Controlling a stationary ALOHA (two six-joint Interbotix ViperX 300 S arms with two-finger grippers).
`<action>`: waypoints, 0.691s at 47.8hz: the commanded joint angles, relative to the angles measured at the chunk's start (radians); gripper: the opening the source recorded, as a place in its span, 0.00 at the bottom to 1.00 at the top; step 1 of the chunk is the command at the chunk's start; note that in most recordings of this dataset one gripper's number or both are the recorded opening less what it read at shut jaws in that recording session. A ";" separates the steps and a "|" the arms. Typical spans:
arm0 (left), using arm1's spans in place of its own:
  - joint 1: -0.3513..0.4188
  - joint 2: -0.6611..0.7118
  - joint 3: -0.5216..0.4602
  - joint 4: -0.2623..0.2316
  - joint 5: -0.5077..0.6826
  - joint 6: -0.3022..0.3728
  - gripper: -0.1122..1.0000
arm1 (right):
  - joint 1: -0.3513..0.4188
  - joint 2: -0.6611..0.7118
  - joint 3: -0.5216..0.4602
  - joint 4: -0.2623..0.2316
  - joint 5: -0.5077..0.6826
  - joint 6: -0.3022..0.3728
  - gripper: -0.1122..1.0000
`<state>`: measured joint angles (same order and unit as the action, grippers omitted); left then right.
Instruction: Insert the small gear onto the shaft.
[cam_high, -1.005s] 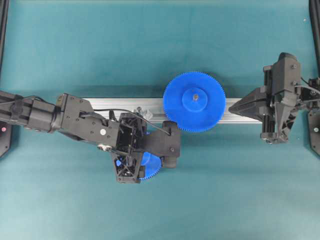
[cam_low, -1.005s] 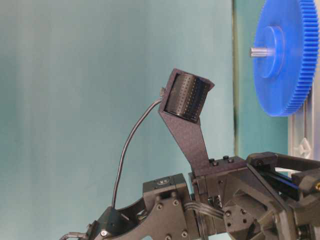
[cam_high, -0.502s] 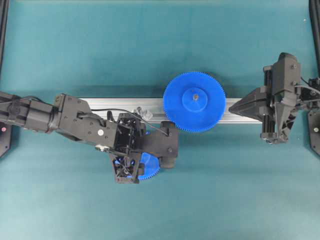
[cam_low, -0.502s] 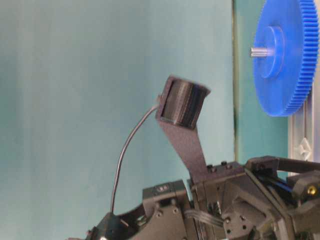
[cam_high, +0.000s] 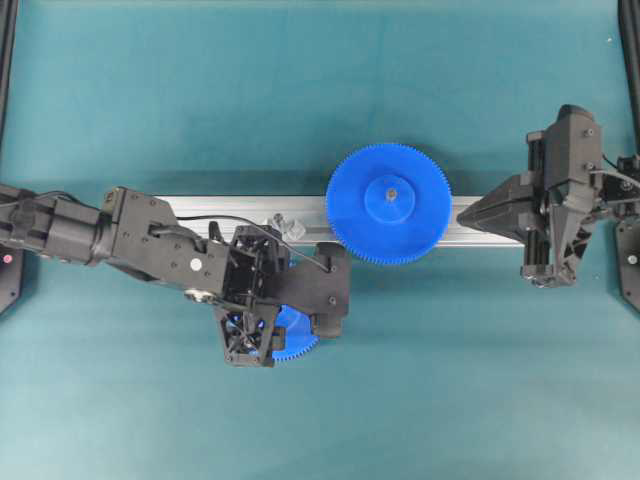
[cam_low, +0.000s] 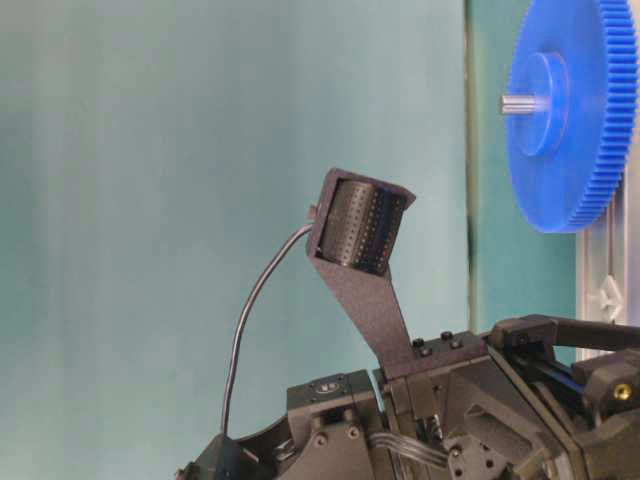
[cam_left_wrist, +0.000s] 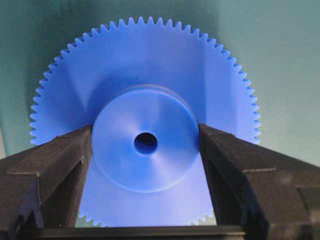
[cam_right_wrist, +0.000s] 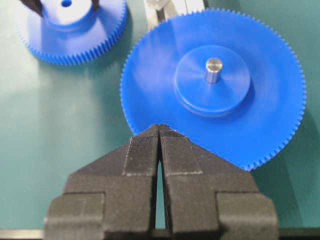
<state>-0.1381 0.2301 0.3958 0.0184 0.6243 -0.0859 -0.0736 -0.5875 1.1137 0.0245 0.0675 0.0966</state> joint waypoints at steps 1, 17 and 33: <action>0.003 -0.011 -0.005 0.002 0.003 0.003 0.73 | -0.002 -0.003 -0.006 0.000 -0.012 0.005 0.13; 0.002 -0.058 -0.040 0.002 0.005 0.000 0.73 | 0.000 -0.003 -0.006 0.000 -0.014 0.005 0.13; 0.000 -0.100 -0.112 0.002 0.150 0.003 0.73 | -0.002 -0.005 -0.006 0.000 -0.015 0.003 0.13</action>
<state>-0.1335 0.1764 0.3313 0.0184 0.7210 -0.0859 -0.0736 -0.5875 1.1152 0.0245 0.0614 0.0982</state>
